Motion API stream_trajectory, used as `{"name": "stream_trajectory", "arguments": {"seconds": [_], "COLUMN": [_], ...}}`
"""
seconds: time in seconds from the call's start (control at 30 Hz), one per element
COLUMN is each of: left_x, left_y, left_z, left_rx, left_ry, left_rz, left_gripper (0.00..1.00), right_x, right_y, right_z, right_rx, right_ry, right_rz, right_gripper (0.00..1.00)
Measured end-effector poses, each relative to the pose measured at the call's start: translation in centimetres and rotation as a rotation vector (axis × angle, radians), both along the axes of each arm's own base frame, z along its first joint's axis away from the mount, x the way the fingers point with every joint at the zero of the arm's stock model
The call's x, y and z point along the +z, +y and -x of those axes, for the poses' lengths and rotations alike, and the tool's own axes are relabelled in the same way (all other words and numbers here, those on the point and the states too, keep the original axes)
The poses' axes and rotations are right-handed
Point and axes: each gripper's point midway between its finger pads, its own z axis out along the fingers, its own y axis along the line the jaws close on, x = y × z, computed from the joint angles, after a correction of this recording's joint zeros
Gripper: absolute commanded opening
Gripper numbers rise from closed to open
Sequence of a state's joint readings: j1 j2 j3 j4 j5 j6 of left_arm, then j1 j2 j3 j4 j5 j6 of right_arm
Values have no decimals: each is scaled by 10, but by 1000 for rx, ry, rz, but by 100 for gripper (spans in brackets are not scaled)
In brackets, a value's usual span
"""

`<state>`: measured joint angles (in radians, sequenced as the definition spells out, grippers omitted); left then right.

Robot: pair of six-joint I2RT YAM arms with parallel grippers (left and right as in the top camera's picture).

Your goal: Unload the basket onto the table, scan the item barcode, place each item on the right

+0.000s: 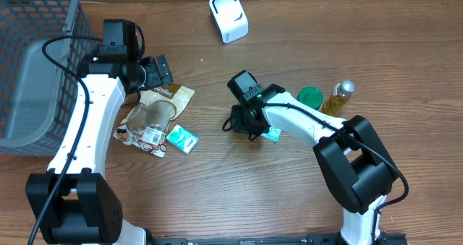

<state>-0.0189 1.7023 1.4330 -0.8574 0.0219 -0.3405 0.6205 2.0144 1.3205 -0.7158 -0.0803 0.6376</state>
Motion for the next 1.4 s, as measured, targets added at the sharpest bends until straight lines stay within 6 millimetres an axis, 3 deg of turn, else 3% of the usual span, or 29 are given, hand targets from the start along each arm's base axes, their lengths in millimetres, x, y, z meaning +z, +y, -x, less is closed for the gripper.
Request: {"name": "stream_trajectory", "arguments": {"seconds": [0.23, 0.43, 0.7, 0.77, 0.93, 1.4], "left_x": [0, 0, 0, 0, 0, 0], "left_y": [0, 0, 0, 0, 0, 0], "left_z": [0, 0, 0, 0, 0, 0], "left_rx": [0, 0, 0, 0, 0, 0], "left_ry": [0, 0, 0, 0, 0, 0], "left_rz": [0, 0, 0, 0, 0, 0], "left_gripper": [100, 100, 100, 100, 100, 100], "right_x": [-1, -2, -1, 3, 10, 32], "right_y": [-21, -51, -60, -53, -27, 52], "right_z": [-2, 5, 10, 7, -4, 6], "right_rx": [-79, -170, -177, -146, -47, 237], "right_ry": [27, 103, 135, 129, 92, 24], "right_rz": [41, 96, 124, 95, -28, -305], "right_gripper": [11, 13, 13, 15, 34, 43]}}
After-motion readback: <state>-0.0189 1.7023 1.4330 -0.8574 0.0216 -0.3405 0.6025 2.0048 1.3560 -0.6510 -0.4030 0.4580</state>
